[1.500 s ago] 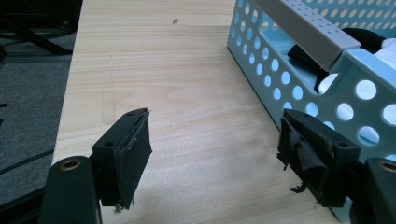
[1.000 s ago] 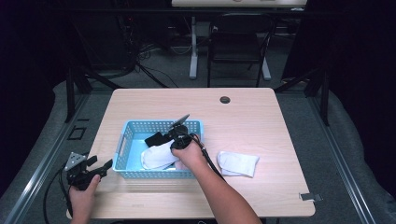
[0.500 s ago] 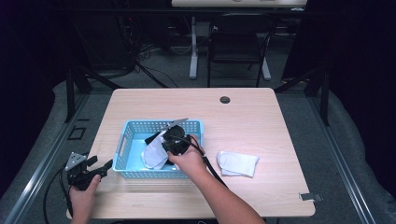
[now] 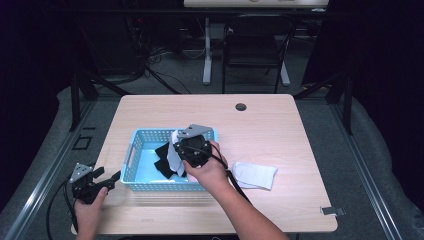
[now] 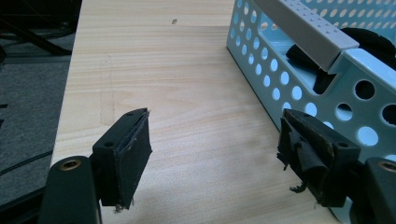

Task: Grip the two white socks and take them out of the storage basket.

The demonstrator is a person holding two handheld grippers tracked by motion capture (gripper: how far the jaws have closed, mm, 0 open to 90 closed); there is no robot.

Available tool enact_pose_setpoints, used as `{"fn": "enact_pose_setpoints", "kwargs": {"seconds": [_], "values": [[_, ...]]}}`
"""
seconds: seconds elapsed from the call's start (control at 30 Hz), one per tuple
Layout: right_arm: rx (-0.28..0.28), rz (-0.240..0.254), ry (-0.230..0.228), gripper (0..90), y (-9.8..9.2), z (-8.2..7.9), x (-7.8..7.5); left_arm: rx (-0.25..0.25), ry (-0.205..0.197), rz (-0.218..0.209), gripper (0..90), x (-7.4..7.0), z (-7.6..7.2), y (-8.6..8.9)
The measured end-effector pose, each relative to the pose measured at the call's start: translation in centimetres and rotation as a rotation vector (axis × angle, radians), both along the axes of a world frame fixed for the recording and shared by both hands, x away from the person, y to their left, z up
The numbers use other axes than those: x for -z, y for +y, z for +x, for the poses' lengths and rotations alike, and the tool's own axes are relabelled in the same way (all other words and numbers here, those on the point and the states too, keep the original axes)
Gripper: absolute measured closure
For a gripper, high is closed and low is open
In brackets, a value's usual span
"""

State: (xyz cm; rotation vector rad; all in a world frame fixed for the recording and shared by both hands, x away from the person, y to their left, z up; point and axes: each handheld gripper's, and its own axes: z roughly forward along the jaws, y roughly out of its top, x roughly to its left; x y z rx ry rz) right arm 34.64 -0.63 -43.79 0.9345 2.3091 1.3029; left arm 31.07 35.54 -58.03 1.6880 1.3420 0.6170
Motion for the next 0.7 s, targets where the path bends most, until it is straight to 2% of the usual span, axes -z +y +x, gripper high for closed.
{"fn": "enact_pose_setpoints", "kwargs": {"seconds": [0.1, 0.27, 0.47, 0.7], "values": [[0.004, 0.012, -0.026, 88.0, -0.8, -0.6, -0.8, 0.0, 0.0, 0.0, 25.3, 0.0, 0.0, 0.0], [0.017, 0.059, -0.061, 88.1, -2.2, -1.4, -2.0, -0.002, -0.006, -0.001, 25.3, 0.1, 0.0, -0.1], [0.023, 0.097, -0.09, 88.1, -3.6, -2.2, -3.4, -0.005, -0.003, 0.0, 25.3, 0.1, 0.0, 0.0], [0.058, 0.114, -0.12, 88.1, -5.7, -2.8, -4.7, -0.003, -0.005, 0.001, 25.3, 0.1, 0.0, -0.1]]}}
